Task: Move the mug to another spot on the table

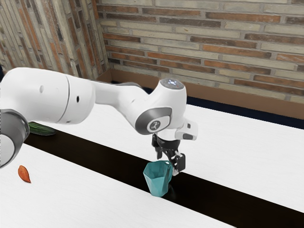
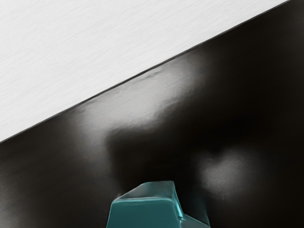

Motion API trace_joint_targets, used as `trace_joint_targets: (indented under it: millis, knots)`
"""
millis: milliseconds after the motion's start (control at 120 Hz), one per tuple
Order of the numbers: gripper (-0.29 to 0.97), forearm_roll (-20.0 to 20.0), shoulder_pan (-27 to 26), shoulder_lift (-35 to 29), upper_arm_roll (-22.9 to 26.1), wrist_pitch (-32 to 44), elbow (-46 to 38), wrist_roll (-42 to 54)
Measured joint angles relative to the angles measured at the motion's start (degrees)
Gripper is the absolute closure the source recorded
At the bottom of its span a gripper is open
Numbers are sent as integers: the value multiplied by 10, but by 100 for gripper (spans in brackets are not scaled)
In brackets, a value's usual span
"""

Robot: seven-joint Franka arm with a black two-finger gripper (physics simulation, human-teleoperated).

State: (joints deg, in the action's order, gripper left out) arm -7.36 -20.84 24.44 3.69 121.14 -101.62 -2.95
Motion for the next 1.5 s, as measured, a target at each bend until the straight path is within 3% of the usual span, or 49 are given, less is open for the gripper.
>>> trace_joint_targets:
  millis: [733,800,967,1200,1500]
  knots:
    - [1,4,8,23,0,26,-7,11]
    - [7,3,8,23,0,26,-7,11]
    - [36,0,8,22,0,27,-6,13]
    - [47,-7,15,24,-1,6,-3,6]
    - [65,-13,18,25,-1,-107,43,-21]
